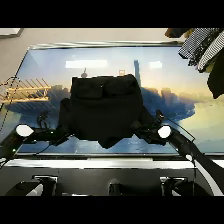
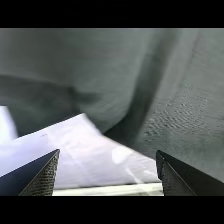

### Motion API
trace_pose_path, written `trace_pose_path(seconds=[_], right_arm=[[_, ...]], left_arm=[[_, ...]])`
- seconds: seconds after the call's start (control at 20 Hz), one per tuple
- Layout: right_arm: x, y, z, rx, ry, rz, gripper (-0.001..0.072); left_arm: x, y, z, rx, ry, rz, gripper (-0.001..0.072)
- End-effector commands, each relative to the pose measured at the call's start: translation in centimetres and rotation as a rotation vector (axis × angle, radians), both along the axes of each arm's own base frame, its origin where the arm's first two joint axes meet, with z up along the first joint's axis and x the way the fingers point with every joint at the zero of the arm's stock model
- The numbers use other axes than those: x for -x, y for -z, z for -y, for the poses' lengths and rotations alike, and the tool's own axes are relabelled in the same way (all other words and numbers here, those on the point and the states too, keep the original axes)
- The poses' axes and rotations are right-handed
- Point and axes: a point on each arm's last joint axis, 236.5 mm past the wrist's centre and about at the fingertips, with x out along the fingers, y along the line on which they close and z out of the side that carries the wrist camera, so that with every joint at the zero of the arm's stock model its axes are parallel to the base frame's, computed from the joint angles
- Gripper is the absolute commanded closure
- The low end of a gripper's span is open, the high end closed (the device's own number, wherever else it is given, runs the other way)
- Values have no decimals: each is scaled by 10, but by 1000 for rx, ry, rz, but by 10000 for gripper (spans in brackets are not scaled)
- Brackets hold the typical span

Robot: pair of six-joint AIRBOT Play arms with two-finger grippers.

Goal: Fold the clothes and pants, and hang the long-sleeved shirts on hangers.

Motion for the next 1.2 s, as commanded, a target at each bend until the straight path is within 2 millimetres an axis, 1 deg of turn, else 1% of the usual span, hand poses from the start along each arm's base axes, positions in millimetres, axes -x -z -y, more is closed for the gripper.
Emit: trace_pose_path(seconds=[0.0,0.15,0.25,0.35,0.4,0.45,0.5,0.6,0.65,0.7,0.75,0.8,0.85,0.9,0.95,1.05,1.1,1.15], right_arm=[[7,-8,-6,-27,-13,-12,677],[17,-13,-10,-39,-43,-35,677],[16,-19,-10,-48,-39,-23,677],[14,-27,-11,-57,-31,2,677],[13,-31,-11,-63,-26,11,677],[13,-35,-11,-67,-26,18,677],[14,-38,-11,-71,-29,24,677],[15,-52,-13,-84,-40,56,677],[14,-63,-12,-90,-41,85,677],[17,-75,-11,-88,-51,108,677],[24,-85,-10,-82,-76,115,677],[40,-93,-9,-74,-106,93,677],[60,-97,-7,-67,-142,54,677],[84,-100,-2,-48,-184,9,677],[108,-105,2,-44,-211,-42,677],[151,-123,8,-66,-223,-107,677],[168,-135,11,-97,-187,-124,677],[179,-147,13,-135,-136,-121,678]], left_arm=[[-12,12,30,35,-25,17,-11],[-13,30,47,17,-15,4,-11],[-9,43,51,11,-30,-41,-11],[-7,49,50,7,-37,-62,-2],[-7,49,50,7,-40,-66,119],[-7,49,49,9,-41,-67,496],[-8,45,49,13,-33,-64,689],[-19,27,51,32,1,-27,688],[-27,11,49,40,31,8,688],[-33,-9,43,33,61,38,689],[-33,-28,33,10,99,62,690],[-27,-46,20,-30,132,65,690],[-15,-59,7,-79,151,57,690],[2,-70,-4,-125,164,49,690],[20,-80,-10,-151,182,43,690],[58,-98,-7,-155,222,40,690],[75,-107,-3,-148,236,40,690],[90,-115,2,-139,247,41,690]])
